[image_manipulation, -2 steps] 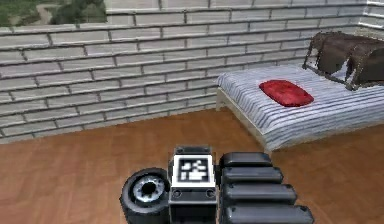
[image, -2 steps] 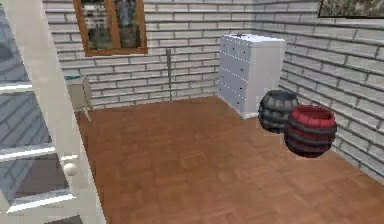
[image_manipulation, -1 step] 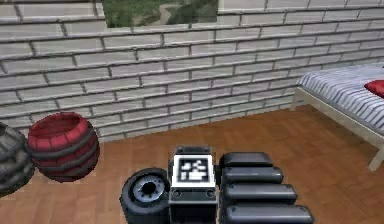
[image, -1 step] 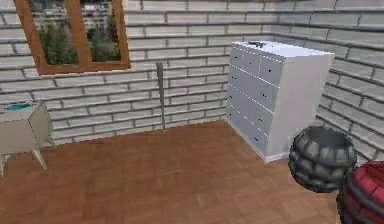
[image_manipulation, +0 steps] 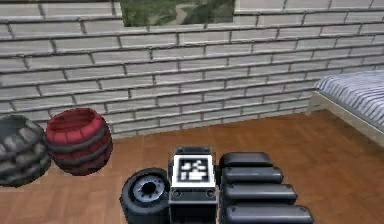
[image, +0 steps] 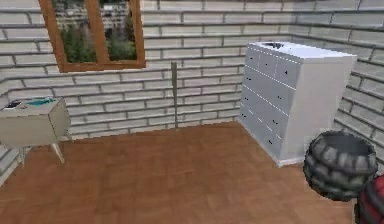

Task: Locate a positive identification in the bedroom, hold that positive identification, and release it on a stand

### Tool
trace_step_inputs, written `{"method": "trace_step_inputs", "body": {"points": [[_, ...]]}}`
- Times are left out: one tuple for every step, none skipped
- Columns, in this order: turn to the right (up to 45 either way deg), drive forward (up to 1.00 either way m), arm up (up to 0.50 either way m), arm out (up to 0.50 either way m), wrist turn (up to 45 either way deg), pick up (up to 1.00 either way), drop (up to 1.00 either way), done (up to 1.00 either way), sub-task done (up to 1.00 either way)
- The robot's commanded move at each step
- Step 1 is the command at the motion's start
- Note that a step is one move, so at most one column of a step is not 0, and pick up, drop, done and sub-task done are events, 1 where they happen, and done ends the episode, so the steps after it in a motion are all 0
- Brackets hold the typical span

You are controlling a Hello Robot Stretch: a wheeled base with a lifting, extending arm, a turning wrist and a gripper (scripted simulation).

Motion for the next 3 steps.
{"method": "trace_step_inputs", "body": {"points": [[0.0, 0.25, 0.00, 0.00, 0.0, 0.00, 0.00, 0.00, 0.00], [-36.0, 0.00, 0.00, 0.00, 0.0, 0.00, 0.00, 0.00, 0.00], [0.0, 1.00, 0.00, 0.00, 0.0, 0.00, 0.00, 0.00, 0.00]]}}
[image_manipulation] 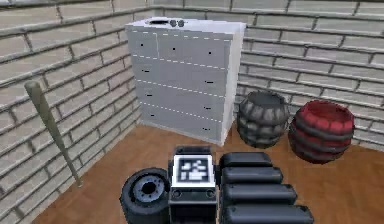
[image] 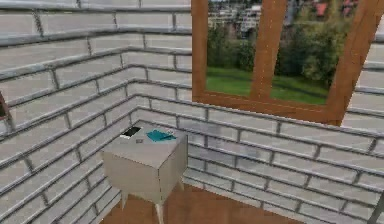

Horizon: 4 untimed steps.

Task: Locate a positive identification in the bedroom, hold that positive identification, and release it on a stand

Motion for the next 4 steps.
{"method": "trace_step_inputs", "body": {"points": [[0.0, 0.45, 0.00, 0.00, 0.0, 0.00, 0.00, 0.00, 0.00], [-45.0, 0.00, 0.00, 0.00, 0.0, 0.00, 0.00, 0.00, 0.00], [-33.0, 0.00, 0.00, 0.00, 0.0, 0.00, 0.00, 0.00, 0.00], [45.0, 0.00, 0.00, 0.00, 0.0, 0.00, 0.00, 0.00, 0.00]]}}
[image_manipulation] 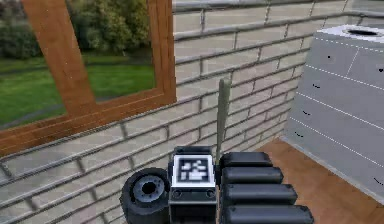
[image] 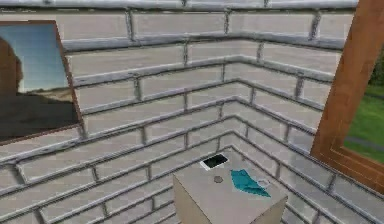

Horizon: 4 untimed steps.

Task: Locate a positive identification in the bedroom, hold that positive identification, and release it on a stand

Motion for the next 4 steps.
{"method": "trace_step_inputs", "body": {"points": [[24.0, 0.00, 0.00, 0.00, 0.0, 0.00, 0.00, 0.00, 0.00], [3.0, 0.00, 0.00, 0.00, 0.0, 0.00, 0.00, 0.00, 0.00], [-45.0, 0.00, 0.00, 0.00, 0.0, 0.00, 0.00, 0.00, 0.00], [-21.0, 0.00, 0.00, 0.00, 0.0, 0.00, 0.00, 0.00, 0.00]]}}
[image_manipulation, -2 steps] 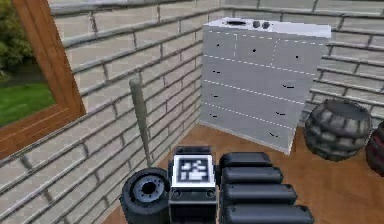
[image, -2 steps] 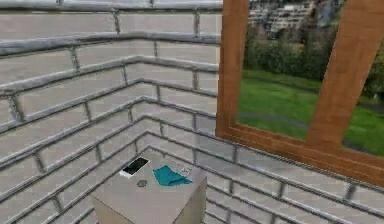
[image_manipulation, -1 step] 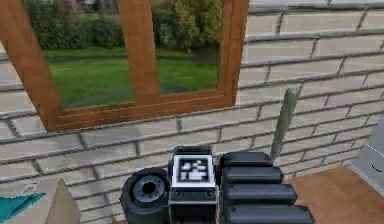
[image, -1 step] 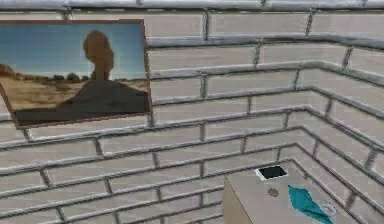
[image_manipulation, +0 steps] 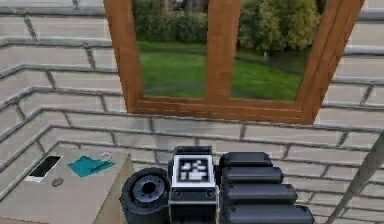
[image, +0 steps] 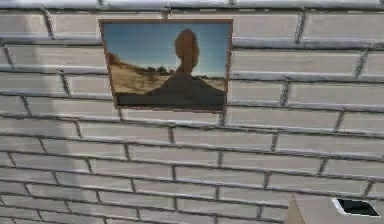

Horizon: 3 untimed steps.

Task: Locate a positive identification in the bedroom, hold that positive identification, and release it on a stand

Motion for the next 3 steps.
{"method": "trace_step_inputs", "body": {"points": [[45.0, 0.00, 0.00, 0.00, 0.0, 0.00, 0.00, 0.00, 0.00], [15.0, 0.00, 0.00, 0.00, 0.0, 0.00, 0.00, 0.00, 0.00], [-45.0, 0.00, 0.00, 0.00, 0.0, 0.00, 0.00, 0.00, 0.00]]}}
